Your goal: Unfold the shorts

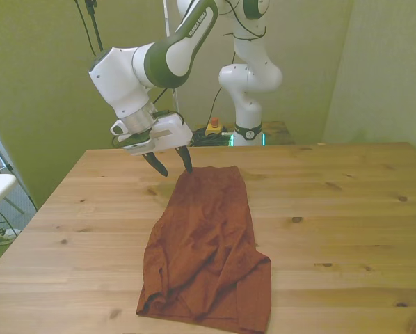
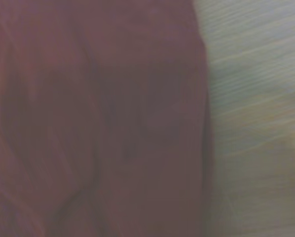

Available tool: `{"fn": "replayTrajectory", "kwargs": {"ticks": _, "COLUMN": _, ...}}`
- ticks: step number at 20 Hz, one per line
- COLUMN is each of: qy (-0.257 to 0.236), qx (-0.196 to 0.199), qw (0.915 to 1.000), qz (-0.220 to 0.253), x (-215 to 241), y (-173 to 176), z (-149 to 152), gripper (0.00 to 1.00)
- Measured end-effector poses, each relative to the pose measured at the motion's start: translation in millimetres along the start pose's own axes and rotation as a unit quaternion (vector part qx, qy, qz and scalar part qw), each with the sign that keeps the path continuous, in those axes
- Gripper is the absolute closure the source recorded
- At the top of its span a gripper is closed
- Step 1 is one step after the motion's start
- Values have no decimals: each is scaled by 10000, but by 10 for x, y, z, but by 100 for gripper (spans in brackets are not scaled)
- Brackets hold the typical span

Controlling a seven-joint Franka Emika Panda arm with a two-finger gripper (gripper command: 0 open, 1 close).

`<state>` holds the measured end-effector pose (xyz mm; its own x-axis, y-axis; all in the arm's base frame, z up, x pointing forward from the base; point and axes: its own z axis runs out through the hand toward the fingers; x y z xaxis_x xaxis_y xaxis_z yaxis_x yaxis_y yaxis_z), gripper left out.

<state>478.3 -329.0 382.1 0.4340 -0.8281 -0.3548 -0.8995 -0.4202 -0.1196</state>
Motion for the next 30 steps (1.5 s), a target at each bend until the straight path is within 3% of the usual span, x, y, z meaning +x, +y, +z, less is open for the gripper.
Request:
{"fn": "replayTrajectory", "kwargs": {"ticks": 3, "qy": -156, "qx": -24, "qw": 9990, "qz": -428, "x": -33, "y": 10, "z": 42, "gripper": 0}}
{"fn": "replayTrajectory", "kwargs": {"ticks": 4, "qy": -195, "qx": -21, "qw": 9981, "qz": -581, "x": -45, "y": 18, "z": 72, "gripper": 100}}
{"fn": "replayTrajectory", "kwargs": {"ticks": 14, "qy": -373, "qx": 105, "qw": 9897, "qz": -1378, "x": -177, "y": 104, "z": 178, "gripper": 100}}
{"fn": "replayTrajectory", "kwargs": {"ticks": 30, "qy": -429, "qx": 116, "qw": 9876, "qz": -1508, "x": -180, "y": 147, "z": 218, "gripper": 100}}
